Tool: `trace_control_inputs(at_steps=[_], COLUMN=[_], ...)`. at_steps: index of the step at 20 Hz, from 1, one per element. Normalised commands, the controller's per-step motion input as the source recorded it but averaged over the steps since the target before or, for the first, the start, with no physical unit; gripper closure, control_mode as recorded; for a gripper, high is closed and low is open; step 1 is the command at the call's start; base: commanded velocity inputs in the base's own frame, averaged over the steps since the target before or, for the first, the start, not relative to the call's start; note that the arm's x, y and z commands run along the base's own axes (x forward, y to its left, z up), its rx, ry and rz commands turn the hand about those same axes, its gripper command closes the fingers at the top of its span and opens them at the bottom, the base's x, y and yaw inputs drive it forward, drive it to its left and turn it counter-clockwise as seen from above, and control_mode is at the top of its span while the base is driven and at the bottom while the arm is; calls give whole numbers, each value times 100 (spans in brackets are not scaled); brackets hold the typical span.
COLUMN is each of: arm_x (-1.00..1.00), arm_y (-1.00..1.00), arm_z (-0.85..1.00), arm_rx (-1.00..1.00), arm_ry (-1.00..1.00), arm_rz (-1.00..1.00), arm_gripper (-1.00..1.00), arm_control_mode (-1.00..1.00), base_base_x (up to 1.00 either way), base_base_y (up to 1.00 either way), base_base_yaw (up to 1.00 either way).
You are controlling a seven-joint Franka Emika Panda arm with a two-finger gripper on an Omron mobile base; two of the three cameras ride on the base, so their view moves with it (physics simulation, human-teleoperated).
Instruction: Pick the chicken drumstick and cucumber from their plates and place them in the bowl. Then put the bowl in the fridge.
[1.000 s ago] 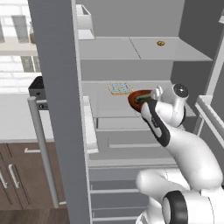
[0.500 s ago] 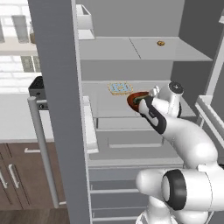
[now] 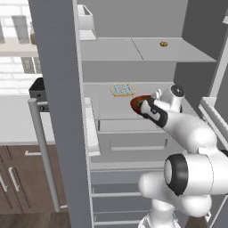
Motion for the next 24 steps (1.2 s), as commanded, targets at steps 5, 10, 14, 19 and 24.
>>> trace_control_inputs(at_steps=[5, 10, 14, 19, 24], arm_x=[46, 46, 28, 31, 30], arm_y=[-12, -10, -5, -7, -8], arm_z=[-17, -4, -3, 0, 0], arm_rx=[0, 0, 0, 0, 0], arm_ry=[3, 8, 5, 2, 0], arm_rz=[0, 0, 0, 0, 0], arm_gripper=[100, 100, 100, 100, 100], arm_control_mode=[-100, -100, -100, -100, -100], base_base_x=[0, 0, 0, 0, 0], base_base_y=[0, 0, 0, 0, 0], base_base_yaw=[0, 0, 0, 0, 0])
